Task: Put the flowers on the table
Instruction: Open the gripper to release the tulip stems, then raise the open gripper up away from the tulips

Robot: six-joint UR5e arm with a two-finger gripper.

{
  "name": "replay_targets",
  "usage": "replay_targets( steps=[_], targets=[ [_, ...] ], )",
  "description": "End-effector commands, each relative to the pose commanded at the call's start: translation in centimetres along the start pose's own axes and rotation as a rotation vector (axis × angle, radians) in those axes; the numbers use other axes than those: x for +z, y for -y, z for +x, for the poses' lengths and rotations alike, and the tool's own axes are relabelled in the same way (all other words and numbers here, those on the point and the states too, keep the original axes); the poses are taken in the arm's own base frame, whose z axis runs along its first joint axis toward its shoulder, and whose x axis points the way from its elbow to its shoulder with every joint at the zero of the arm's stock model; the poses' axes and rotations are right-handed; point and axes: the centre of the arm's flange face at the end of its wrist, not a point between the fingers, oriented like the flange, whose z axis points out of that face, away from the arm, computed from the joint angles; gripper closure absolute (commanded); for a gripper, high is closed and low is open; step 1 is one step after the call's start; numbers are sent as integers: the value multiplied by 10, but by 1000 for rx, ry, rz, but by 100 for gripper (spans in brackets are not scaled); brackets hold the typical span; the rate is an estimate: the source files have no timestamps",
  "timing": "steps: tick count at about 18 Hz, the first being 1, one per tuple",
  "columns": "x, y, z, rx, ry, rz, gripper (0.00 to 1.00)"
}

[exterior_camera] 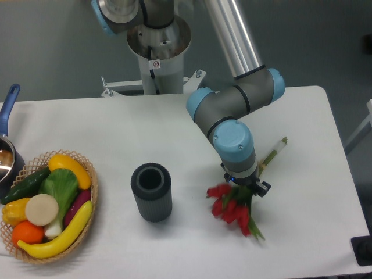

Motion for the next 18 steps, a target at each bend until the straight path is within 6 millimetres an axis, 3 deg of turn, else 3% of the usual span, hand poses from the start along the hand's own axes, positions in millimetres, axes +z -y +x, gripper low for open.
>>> replay_targets(
  steps=[3, 11, 14, 18],
  targets=[
    [-24, -2, -1, -5, 25, 38, 0],
    [-130, -17, -16, -34, 36, 272, 0],
    [-165, -52, -41, -58, -44, 324, 0],
    [-186, -96, -56, 16, -53, 325, 0]
  ],
)
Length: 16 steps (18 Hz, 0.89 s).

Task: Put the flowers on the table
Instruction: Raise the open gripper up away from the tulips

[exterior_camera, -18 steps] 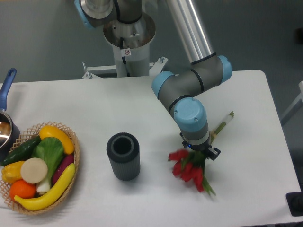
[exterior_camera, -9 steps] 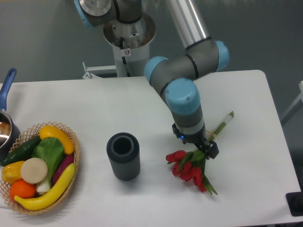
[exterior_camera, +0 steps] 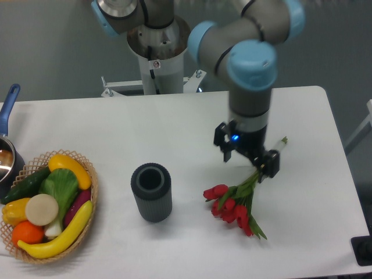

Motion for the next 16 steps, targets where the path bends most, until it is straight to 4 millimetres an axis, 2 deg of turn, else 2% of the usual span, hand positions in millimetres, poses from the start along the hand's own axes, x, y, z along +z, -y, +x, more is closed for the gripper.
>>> replay_targets(
  steps=[3, 7, 10, 11, 16],
  targets=[
    [-16, -45, -3, 67, -45, 29, 0],
    [-37, -82, 0, 134, -42, 32, 0],
    [-48, -100, 2, 137, -46, 50, 0],
    [-54, -102, 4, 151, -37, 49, 0],
    [-54, -106, 4, 168, -43, 52, 0]
  ],
)
